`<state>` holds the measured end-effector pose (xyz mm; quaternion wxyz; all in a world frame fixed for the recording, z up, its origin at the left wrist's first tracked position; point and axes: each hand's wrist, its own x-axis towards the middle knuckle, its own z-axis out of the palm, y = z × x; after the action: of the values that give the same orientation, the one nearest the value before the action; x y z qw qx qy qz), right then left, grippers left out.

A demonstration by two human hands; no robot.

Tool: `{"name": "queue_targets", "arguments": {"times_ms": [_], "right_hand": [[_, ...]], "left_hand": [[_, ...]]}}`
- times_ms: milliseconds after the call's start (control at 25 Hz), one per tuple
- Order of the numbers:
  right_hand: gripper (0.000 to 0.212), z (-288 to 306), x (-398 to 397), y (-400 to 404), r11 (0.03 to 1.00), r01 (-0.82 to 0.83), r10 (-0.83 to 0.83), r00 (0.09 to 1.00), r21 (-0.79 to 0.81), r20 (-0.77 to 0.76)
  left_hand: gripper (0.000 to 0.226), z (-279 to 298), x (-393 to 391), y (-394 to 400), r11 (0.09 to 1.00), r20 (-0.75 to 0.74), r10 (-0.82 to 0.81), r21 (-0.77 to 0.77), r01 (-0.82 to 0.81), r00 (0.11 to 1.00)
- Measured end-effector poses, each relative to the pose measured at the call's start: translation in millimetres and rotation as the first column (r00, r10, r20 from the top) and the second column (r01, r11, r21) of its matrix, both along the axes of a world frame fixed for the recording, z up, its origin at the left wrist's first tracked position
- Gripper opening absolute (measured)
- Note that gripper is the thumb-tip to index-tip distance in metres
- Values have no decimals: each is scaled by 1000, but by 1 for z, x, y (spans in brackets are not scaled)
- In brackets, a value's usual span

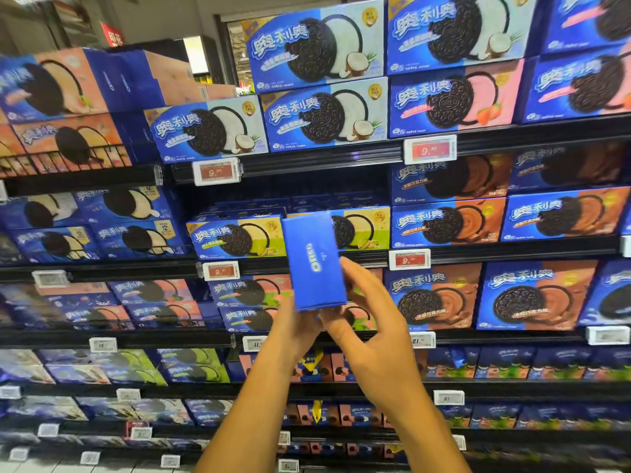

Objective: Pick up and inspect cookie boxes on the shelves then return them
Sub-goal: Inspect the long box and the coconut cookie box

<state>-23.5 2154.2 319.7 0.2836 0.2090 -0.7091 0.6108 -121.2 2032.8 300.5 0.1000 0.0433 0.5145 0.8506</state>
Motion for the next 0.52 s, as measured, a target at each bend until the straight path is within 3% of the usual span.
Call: {"name": "queue_targets", "arguments": {"times_ms": [120,280,400,520], "right_hand": [[78,-3,-2,19,990,63,-50,993,-124,110],[76,-1,-18,43,987,84,-52,976,-141,214],[76,1,-28,62,963,133,-67,960,-234,271],[63,10,-30,70,946,191,-106,946,-260,307]], "left_hand": [[19,-3,-14,-19,967,51,235,-110,-229,971],[16,14,-10,-29,904,-77,382,-178,-390,921],[21,33,4,-33,888,-162,428,-106,-447,889],[34,54,21,-32,902,-280,383,-90,-421,880]]}}
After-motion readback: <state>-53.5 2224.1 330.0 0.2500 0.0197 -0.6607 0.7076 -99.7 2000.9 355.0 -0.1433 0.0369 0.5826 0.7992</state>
